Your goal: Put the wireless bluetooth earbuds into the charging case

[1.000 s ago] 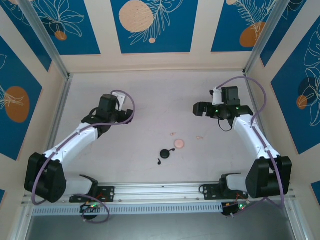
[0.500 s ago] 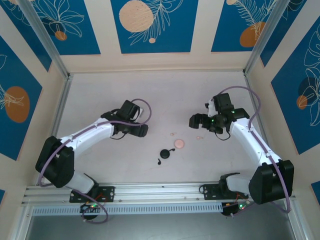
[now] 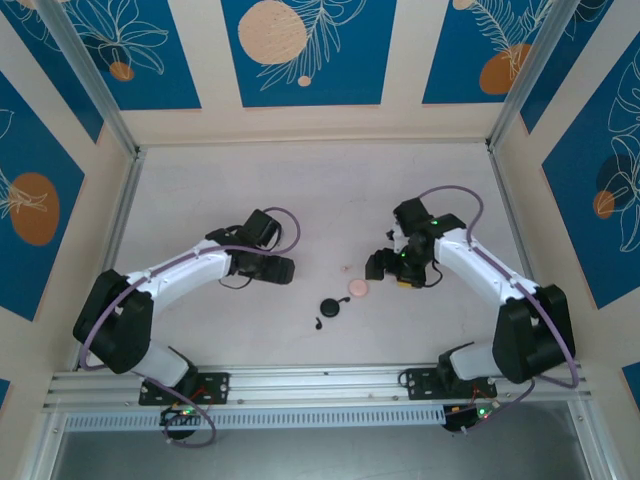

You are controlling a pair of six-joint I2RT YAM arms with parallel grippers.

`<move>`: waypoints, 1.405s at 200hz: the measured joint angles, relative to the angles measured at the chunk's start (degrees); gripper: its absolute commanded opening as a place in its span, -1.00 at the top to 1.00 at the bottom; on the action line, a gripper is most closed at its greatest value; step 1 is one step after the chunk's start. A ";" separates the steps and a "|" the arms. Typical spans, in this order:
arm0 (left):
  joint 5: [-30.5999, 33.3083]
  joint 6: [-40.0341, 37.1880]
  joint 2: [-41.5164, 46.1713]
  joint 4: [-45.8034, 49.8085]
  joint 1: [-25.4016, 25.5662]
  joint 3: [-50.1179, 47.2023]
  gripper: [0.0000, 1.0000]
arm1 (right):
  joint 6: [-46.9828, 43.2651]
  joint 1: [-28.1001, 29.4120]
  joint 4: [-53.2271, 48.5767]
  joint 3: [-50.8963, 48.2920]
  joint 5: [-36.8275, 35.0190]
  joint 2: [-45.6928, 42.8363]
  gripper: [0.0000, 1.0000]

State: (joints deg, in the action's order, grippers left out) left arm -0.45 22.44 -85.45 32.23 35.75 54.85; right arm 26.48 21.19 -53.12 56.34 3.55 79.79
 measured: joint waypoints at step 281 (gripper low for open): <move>-0.20 1.27 0.11 -0.24 0.02 -2.84 -0.59 | 4.24 11.32 -1.20 14.01 -6.51 28.87 0.01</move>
State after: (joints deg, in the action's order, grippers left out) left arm -0.64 23.70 -85.34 31.99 35.77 52.01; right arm 30.72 32.51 -54.33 70.35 -2.96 108.66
